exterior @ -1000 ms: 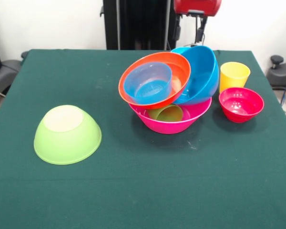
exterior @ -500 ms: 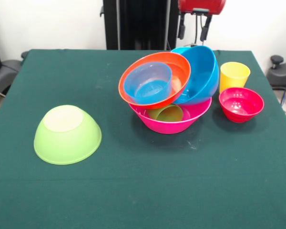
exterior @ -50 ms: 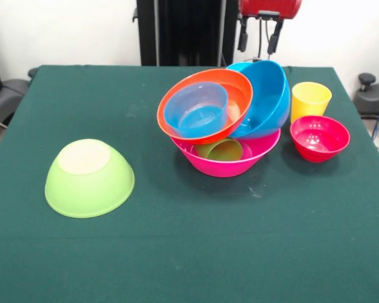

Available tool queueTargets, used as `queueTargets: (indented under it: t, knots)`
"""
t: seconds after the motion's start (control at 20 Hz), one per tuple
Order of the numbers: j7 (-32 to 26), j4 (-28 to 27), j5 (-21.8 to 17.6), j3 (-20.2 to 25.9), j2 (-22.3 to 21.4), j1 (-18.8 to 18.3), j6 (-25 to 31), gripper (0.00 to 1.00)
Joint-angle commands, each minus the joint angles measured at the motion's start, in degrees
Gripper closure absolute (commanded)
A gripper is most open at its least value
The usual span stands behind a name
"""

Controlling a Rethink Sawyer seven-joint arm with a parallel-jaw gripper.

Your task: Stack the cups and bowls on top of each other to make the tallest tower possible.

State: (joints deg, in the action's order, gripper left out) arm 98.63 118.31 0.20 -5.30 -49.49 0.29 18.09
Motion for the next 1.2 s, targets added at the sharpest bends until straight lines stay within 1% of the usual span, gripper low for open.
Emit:
queueTargets:
  t: [0.05,0.4,0.75,0.8,1.0,1.2]
  knots:
    - [6.4,-0.6,-1.3,2.4,0.1,1.4,3.8,0.0]
    - [6.4,0.2,-0.6,3.1,-0.2,1.1,3.5,0.0]
    - [7.7,0.1,-0.4,2.0,-0.3,2.6,3.1,0.0]
    - [7.8,0.1,-0.2,1.8,-0.3,2.7,3.6,1.0]
    - [7.7,1.0,-0.4,2.3,-0.5,1.8,0.7,1.0]
    - [7.8,1.1,-1.1,1.6,-0.6,2.2,-0.3,1.0]
